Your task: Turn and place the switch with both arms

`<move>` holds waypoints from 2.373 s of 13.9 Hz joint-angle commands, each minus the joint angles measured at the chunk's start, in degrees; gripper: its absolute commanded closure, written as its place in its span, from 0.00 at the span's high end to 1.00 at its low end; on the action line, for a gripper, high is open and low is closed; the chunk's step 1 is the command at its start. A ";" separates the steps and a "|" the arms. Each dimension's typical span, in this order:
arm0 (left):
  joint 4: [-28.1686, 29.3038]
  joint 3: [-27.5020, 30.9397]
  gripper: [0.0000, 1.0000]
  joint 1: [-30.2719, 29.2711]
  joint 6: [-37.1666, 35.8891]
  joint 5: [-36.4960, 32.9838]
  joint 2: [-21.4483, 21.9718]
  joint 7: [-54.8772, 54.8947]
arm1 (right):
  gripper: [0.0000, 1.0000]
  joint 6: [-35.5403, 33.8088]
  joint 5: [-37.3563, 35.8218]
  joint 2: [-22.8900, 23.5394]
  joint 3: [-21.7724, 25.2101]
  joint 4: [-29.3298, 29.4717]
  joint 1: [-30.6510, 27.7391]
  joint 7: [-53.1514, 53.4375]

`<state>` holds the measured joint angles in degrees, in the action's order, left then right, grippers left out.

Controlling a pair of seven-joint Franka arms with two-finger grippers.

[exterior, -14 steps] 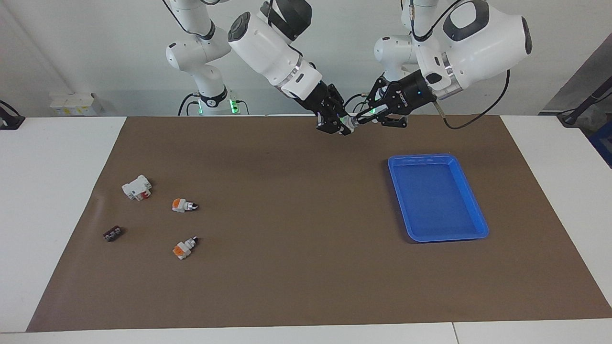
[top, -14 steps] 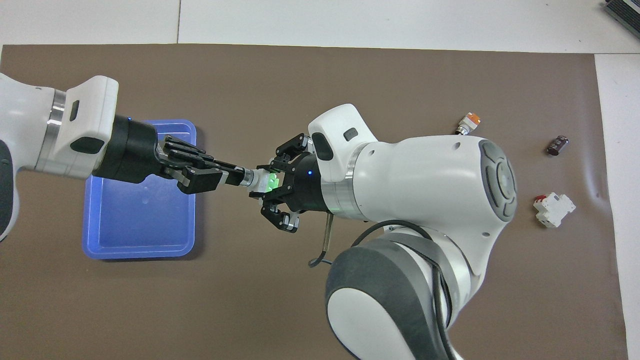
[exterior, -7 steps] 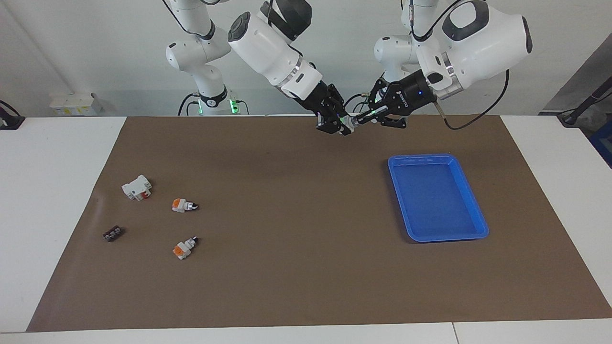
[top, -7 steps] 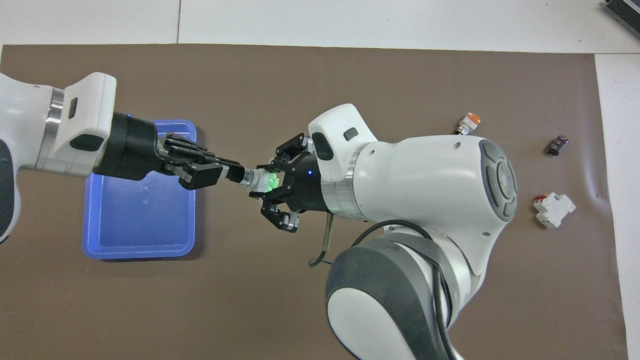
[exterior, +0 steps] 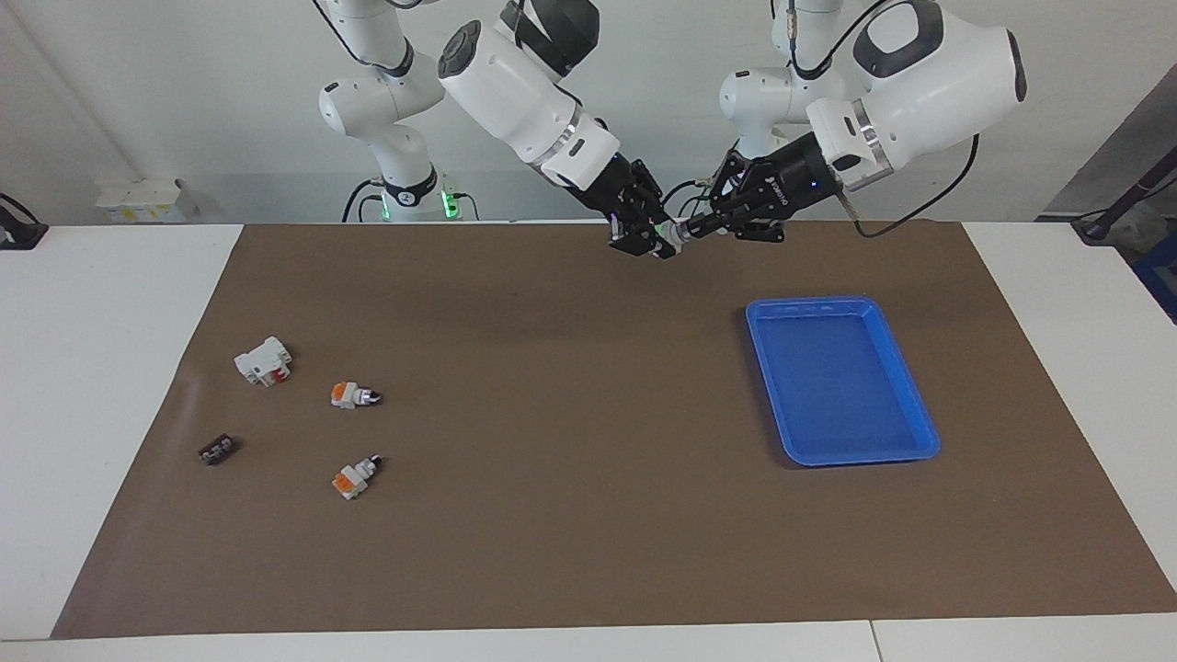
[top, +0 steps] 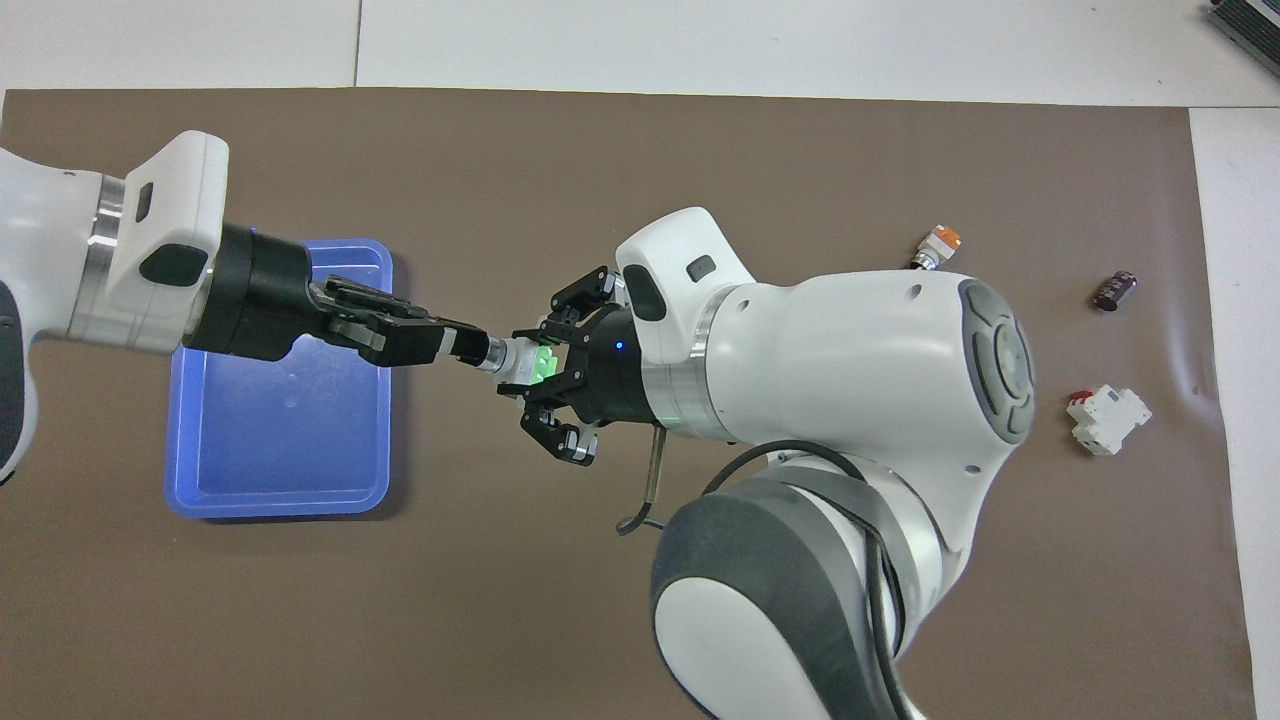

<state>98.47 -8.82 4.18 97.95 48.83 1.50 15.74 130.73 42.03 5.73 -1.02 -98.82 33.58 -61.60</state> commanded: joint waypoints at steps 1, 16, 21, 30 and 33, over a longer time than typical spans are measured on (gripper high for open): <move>1.02 0.30 0.00 0.66 -1.71 1.53 2.72 -10.25 | 0.00 0.31 0.16 1.04 -0.21 0.82 -0.27 0.51; -0.47 -0.49 0.00 1.36 -4.18 0.13 3.86 -64.58 | 0.00 0.31 0.16 0.95 -0.21 0.82 -0.27 0.42; -0.91 -1.02 0.00 2.93 -2.77 -0.23 3.78 -78.01 | 0.00 0.31 0.07 0.95 -0.21 0.73 -0.27 0.42; -1.26 -1.55 0.00 3.38 -1.71 -0.23 3.78 -89.39 | 0.00 0.31 0.07 1.04 -0.21 0.73 -0.18 0.42; -1.26 -1.46 0.00 3.29 -2.67 -0.32 3.86 -89.48 | 0.00 0.31 0.07 0.95 -0.21 0.73 -0.18 0.69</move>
<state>97.68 -9.39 5.25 98.47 45.70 3.16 -69.98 129.06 42.03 4.15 -0.59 -98.89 33.25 -61.61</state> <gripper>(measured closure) 0.894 0.590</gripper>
